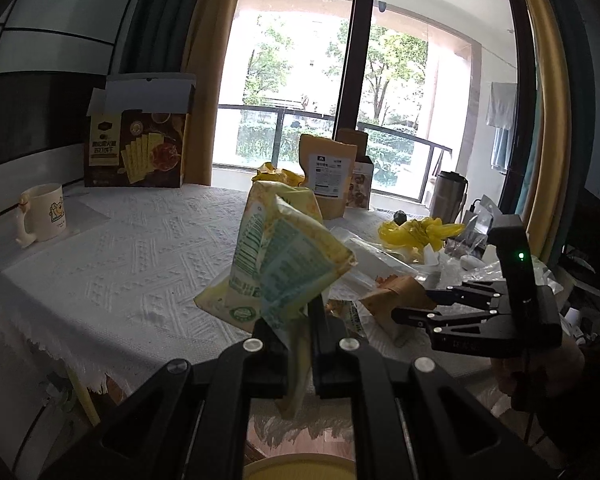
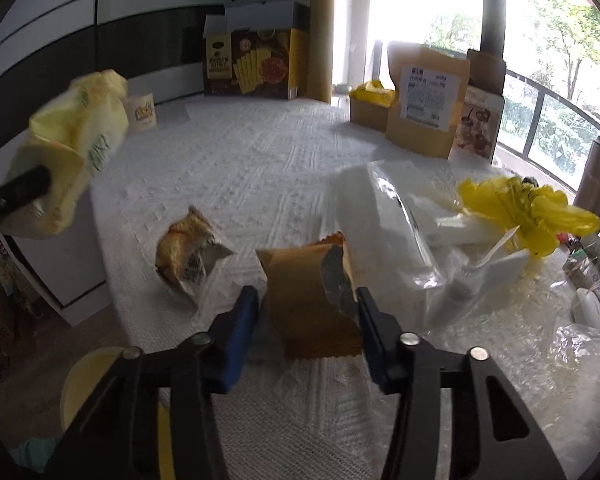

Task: Collect trash
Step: 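Grasp the brown paper wrapper with the right gripper while the left gripper holds the green bag, then carry both items over the yellow basket and open both grippers to drop them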

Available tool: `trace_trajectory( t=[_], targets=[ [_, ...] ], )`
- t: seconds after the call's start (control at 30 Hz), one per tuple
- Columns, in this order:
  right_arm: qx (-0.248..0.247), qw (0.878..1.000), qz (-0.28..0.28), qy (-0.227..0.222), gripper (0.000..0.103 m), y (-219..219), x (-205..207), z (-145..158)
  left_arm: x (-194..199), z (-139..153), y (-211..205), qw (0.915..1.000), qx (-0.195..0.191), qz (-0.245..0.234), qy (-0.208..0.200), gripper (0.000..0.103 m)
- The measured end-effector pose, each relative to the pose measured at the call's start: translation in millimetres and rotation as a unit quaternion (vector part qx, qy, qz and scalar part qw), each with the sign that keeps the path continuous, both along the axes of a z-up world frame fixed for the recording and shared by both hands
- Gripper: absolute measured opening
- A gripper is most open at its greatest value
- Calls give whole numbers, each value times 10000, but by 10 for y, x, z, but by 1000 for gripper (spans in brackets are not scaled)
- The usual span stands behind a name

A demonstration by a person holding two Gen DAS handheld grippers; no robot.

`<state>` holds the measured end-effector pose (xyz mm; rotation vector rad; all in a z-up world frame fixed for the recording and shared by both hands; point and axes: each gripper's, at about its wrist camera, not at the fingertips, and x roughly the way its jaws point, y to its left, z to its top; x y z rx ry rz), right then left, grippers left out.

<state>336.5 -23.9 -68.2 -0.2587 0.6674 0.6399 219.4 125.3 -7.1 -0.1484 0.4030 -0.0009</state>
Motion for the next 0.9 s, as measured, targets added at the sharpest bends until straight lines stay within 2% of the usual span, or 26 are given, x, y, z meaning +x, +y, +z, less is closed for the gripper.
trace_trajectory(
  t=[0.03, 0.07, 0.17, 0.33, 0.5, 0.7, 0.9],
  targets=[
    [22, 10000, 14, 7, 38, -20, -15, 4, -29, 5, -7, 10000, 17, 10, -9, 7],
    [20, 10000, -8, -38, 27, -33, -34, 17, -64, 10, -10, 10000, 20, 15, -17, 7],
    [76, 9999, -61, -134, 22, -103, -110, 77, -145, 28, -36, 9999, 99, 84, -38, 7],
    [77, 9981, -336, -518, 21, -247, -350, 240, -295, 45, -90, 9997, 161, 104, -117, 7],
    [171, 9977, -228, -609, 21, -353, -649, 364, -466, 4, -134, 9997, 101, 211, -119, 8],
    [338, 9969, -65, -713, 21, -445, -1126, 419, -687, -133, -200, 9999, -8, 159, 18, 9],
    [451, 9970, 218, -585, 21, -497, -1555, 333, -822, -386, -325, 9993, 12, 36, 362, 9]
  ],
)
